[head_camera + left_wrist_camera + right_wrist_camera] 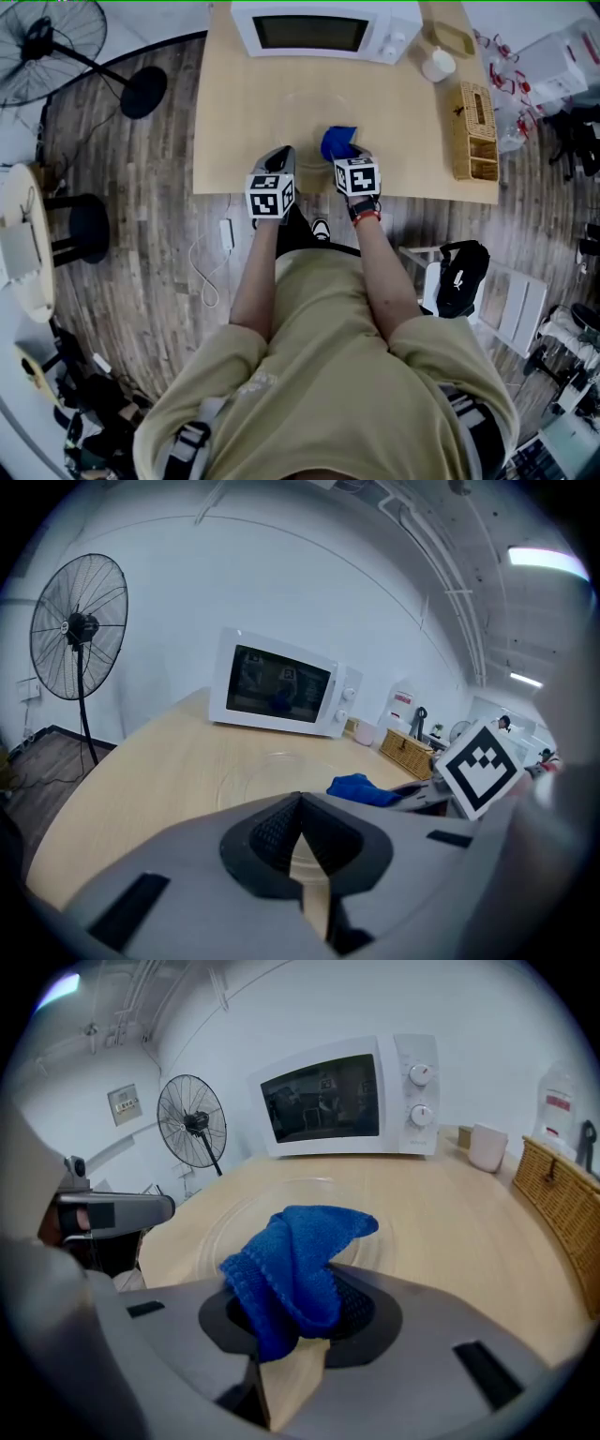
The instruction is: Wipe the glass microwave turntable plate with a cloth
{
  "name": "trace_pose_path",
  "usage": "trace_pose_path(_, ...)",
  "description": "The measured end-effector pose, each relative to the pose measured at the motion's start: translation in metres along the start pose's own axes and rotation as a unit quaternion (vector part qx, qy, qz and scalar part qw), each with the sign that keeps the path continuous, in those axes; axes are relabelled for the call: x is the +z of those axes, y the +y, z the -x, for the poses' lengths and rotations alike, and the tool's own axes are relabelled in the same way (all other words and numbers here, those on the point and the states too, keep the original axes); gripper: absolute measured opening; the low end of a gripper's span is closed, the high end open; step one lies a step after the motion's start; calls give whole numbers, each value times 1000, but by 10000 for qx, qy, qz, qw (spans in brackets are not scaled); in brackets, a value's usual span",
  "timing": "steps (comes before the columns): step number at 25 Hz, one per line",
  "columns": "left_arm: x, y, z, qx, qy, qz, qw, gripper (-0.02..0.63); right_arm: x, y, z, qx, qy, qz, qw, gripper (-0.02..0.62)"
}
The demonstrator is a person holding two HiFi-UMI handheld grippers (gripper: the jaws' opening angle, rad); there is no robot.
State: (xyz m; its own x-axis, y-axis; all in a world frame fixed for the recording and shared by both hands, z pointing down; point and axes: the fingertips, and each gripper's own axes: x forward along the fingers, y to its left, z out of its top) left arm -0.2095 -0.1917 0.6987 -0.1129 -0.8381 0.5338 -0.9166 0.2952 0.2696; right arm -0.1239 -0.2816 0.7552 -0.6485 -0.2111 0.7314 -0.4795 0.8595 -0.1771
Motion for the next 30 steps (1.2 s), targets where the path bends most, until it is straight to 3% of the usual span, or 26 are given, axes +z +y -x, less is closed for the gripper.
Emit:
trace_pose_path(14, -5, 57, 43, 680, -275, 489, 9961, 17, 14, 117, -26, 1273, 98, 581, 9901, 134)
trace_pose_path(21, -15, 75, 55, 874, -230, 613, 9940, 17, -5, 136, -42, 1467, 482, 899, 9839, 135)
trace_pose_path(30, -10, 67, 44, 786, -197, 575, 9951, 17, -2, 135, -38, 1513, 502, 1072, 9814, 135)
